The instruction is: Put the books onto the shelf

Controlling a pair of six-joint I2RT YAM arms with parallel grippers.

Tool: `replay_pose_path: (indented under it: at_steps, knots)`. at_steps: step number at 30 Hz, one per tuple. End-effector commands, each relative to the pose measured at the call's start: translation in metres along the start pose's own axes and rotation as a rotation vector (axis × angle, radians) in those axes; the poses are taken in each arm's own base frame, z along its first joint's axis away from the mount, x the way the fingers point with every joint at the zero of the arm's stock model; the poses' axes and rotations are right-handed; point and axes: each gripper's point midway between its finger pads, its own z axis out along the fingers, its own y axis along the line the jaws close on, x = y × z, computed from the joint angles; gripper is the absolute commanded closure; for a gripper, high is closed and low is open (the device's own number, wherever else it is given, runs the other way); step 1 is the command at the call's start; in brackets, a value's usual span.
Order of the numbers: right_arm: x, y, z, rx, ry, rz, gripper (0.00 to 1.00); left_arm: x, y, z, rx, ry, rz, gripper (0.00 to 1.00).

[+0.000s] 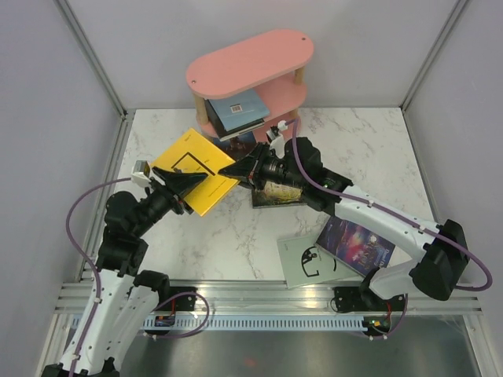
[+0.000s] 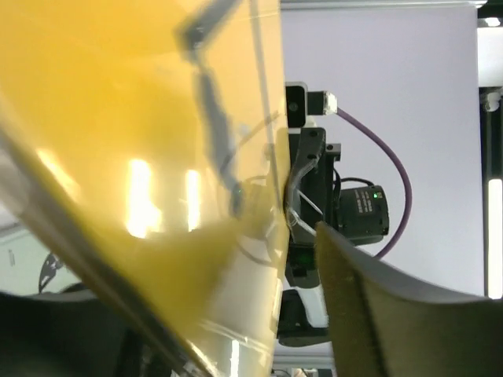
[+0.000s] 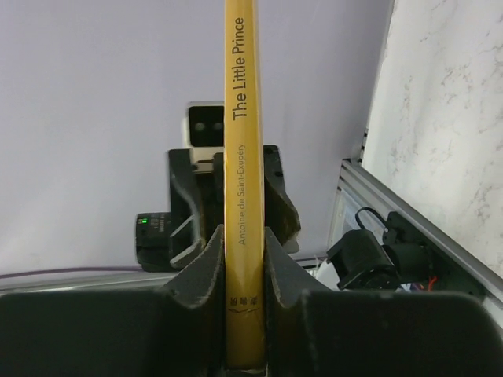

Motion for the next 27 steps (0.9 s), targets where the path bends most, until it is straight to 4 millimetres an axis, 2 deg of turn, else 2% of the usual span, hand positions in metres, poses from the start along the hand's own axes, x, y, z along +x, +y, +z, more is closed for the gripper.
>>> replay_pose_path:
  at_steps: [1,2,3,5,6,7,11,12,14,15,16,17,18,19,20,21,22,24,26,27]
  knots:
    - [-0.022,0.070,-0.027,-0.128,-0.081,-0.127,1.00,0.006,-0.031,-0.012,-0.019,0.017,0.210,0.30]
    - [-0.033,0.077,-0.034,-0.135,-0.111,-0.140,1.00,0.006,-0.035,-0.013,-0.033,0.013,0.235,0.22]
    - [-0.039,0.081,-0.039,-0.137,-0.126,-0.148,1.00,0.005,-0.048,-0.016,-0.024,0.003,0.268,0.20]
    - [-0.056,0.093,-0.051,-0.149,-0.159,-0.170,1.00,0.002,-0.049,-0.018,-0.049,-0.012,0.310,0.13]
    - [-0.061,0.100,-0.054,-0.160,-0.167,-0.180,1.00,0.002,-0.057,-0.021,-0.039,-0.020,0.330,0.11]
    - [-0.063,0.106,-0.057,-0.159,-0.161,-0.185,1.00,0.001,-0.058,-0.022,-0.042,-0.030,0.354,0.01]
    - [-0.099,0.124,-0.072,-0.166,-0.232,-0.214,1.00,-0.004,-0.062,-0.025,-0.082,-0.048,0.402,0.00]
    - [-0.105,0.134,-0.077,-0.180,-0.247,-0.226,1.00,-0.005,-0.069,-0.026,-0.074,-0.059,0.418,0.00]
    - [-0.127,0.132,-0.079,-0.166,-0.272,-0.223,1.00,-0.008,-0.073,-0.025,-0.077,-0.065,0.447,0.00]
    - [-0.134,0.142,-0.083,-0.183,-0.286,-0.234,1.00,-0.009,-0.073,-0.024,-0.084,-0.069,0.460,0.00]
    - [-0.151,0.138,-0.083,-0.171,-0.311,-0.229,1.00,-0.011,-0.072,-0.022,-0.094,-0.066,0.463,0.00]
    - [-0.159,0.139,-0.084,-0.171,-0.323,-0.233,1.00,-0.012,-0.075,-0.021,-0.092,-0.067,0.472,0.00]
    - [-0.165,0.149,-0.088,-0.189,-0.330,-0.244,1.00,-0.012,-0.074,-0.020,-0.099,-0.061,0.476,0.00]
    - [-0.183,0.143,-0.087,-0.173,-0.353,-0.236,1.00,-0.012,-0.074,-0.018,-0.104,-0.056,0.487,0.00]
    - [-0.190,0.145,-0.087,-0.175,-0.362,-0.236,1.00,-0.013,-0.074,-0.016,-0.110,-0.054,0.489,0.00]
    - [-0.196,0.155,-0.091,-0.193,-0.372,-0.252,1.00,-0.014,-0.074,-0.015,-0.112,-0.055,0.496,0.00]
    - [-0.215,0.149,-0.090,-0.179,-0.396,-0.242,1.00,-0.015,-0.075,-0.014,-0.113,-0.055,0.510,0.00]
    - [-0.241,0.150,-0.094,-0.180,-0.430,-0.242,1.00,-0.018,-0.079,-0.012,-0.113,-0.057,0.534,0.00]
    - [-0.258,0.151,-0.095,-0.183,-0.449,-0.239,1.00,-0.020,-0.077,-0.007,-0.126,-0.051,0.540,0.00]
    - [-0.264,0.161,-0.099,-0.202,-0.463,-0.251,1.00,-0.021,-0.077,-0.005,-0.128,-0.047,0.546,0.00]
